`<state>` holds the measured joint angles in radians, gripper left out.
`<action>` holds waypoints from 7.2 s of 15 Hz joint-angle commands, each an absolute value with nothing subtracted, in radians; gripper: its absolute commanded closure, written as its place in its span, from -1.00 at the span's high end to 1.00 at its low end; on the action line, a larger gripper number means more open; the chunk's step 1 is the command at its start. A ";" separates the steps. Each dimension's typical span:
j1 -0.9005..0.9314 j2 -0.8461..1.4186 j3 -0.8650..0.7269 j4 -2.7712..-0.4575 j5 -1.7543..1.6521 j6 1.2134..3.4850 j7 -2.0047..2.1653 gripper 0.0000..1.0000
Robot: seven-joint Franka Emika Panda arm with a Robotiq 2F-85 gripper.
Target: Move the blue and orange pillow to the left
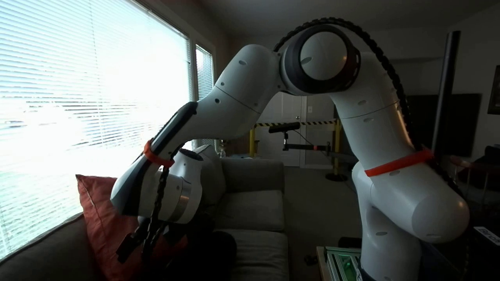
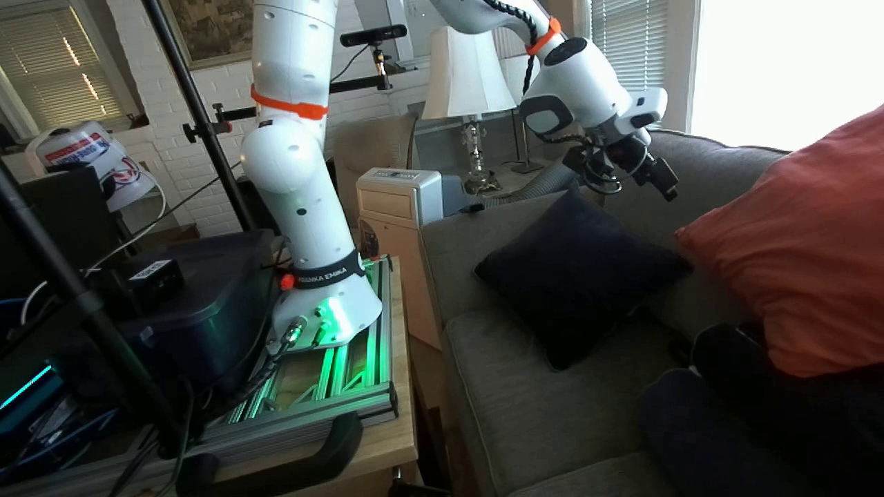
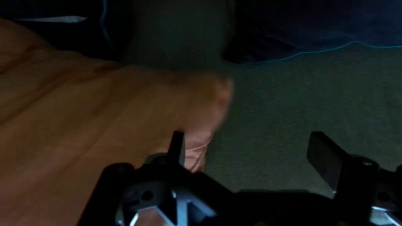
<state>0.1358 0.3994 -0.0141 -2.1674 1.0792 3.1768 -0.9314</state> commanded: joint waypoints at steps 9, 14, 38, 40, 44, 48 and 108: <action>0.360 0.662 -0.234 -2.030 0.994 3.329 -0.704 1.00; 0.324 0.732 -0.164 -1.973 0.874 3.455 -0.520 1.00; 0.607 0.842 -0.558 -1.983 1.144 3.163 -0.562 -1.00; 0.673 0.810 -0.657 -2.024 1.072 3.018 -0.505 -0.99; 0.787 0.737 -0.816 -2.055 0.932 2.753 -0.426 -0.99; 0.755 0.575 -0.787 -2.085 0.618 2.642 -0.277 -0.99; 0.192 0.219 0.247 -1.873 0.678 2.326 -0.149 -0.99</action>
